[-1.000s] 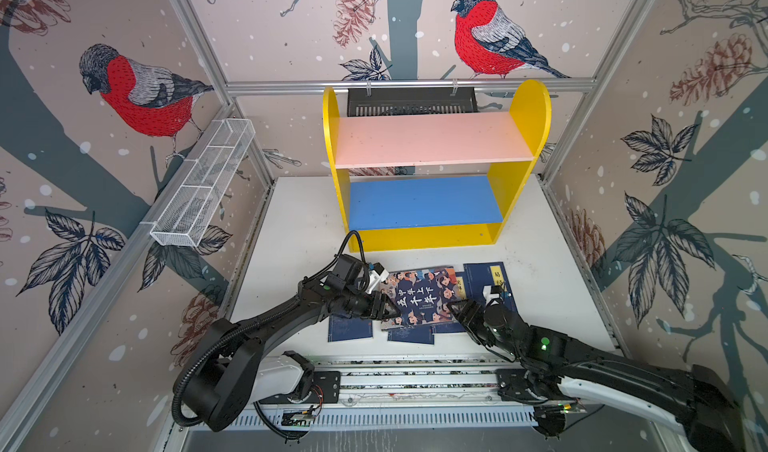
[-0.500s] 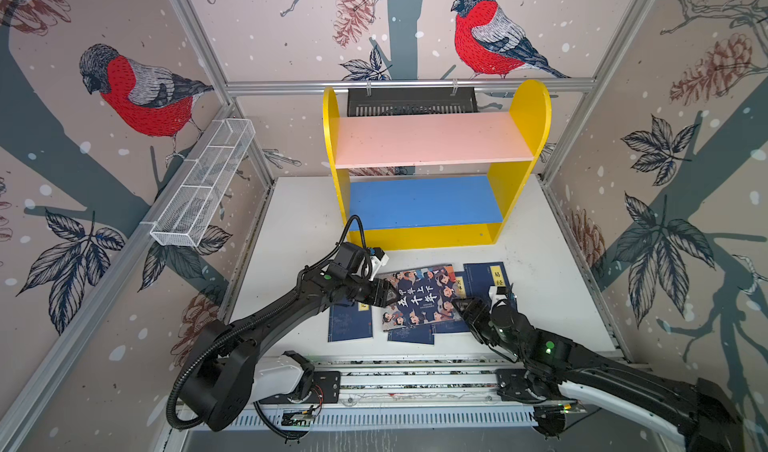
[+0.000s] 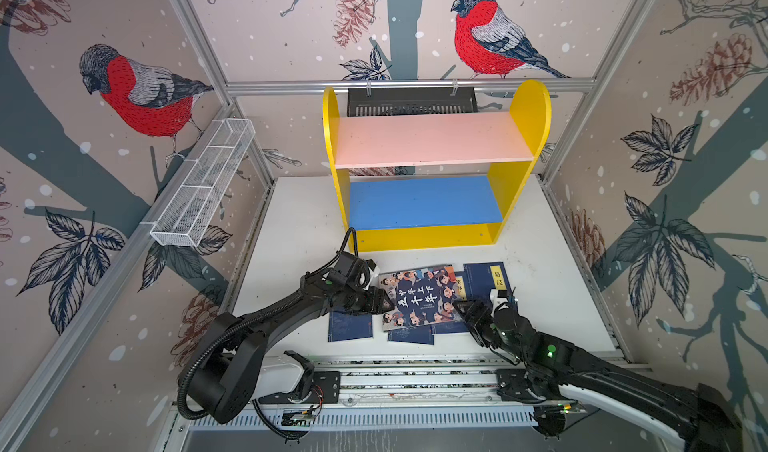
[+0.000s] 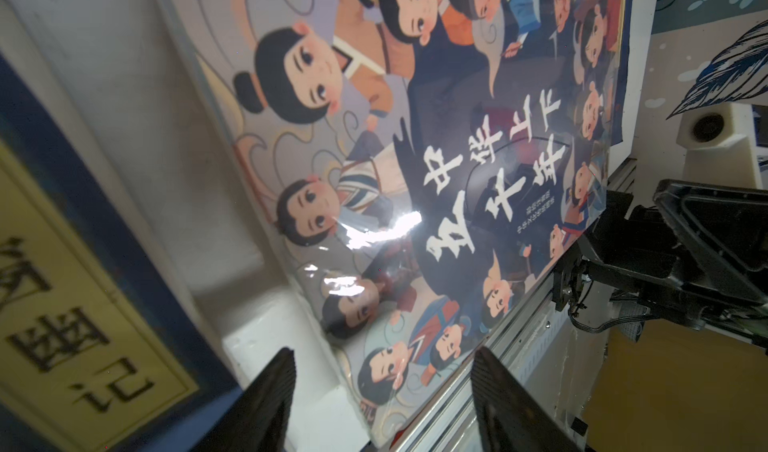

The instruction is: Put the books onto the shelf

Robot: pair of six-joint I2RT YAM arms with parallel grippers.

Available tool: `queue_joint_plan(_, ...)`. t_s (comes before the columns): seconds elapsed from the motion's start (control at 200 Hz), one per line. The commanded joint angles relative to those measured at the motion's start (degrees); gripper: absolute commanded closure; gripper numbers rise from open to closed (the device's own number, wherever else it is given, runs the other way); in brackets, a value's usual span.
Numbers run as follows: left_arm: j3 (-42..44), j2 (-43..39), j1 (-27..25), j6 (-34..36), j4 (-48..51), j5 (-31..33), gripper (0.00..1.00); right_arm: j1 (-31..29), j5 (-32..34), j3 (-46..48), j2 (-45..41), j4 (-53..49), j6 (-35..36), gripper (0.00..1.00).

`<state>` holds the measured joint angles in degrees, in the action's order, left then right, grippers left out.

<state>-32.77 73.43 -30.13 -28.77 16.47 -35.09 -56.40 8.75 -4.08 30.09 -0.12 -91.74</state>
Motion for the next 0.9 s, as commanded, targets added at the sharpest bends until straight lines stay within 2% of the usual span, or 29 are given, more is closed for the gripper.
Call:
queue_joint_plan(0.0, 0.8, 0.5, 0.2, -2.9, -4.8, -5.6, 0.32, 0.1, -0.3, 0.3, 0.1, 1.3, -0.5, 0.19)
queue_joint_plan(0.295, 1.4, 2.0, -0.8, -6.1, -9.5, -13.1, 0.33, 1.4, -0.1, 1.7, 0.0, 3.9, -0.2, 0.17)
queue_joint_plan(0.66, 1.0, 2.6, -2.6, -5.0, -11.0, -14.5, 0.33, 3.7, -0.6, 2.1, 3.1, 9.3, 1.6, 0.17)
queue_joint_plan(0.741, -0.8, 2.8, -2.7, -2.4, -7.7, -12.4, 0.33, 4.3, -1.4, 2.1, 4.9, 10.7, 2.2, 0.17)
queue_joint_plan(0.836, -4.2, 1.4, -2.3, 3.4, -0.2, -4.2, 0.33, 4.9, -2.4, 1.8, 7.2, 12.2, 2.5, 0.16)
queue_joint_plan(0.896, -4.9, -0.2, -2.1, 5.0, 1.7, -1.7, 0.33, 5.1, -3.1, 1.5, 8.5, 12.9, 2.9, 0.16)
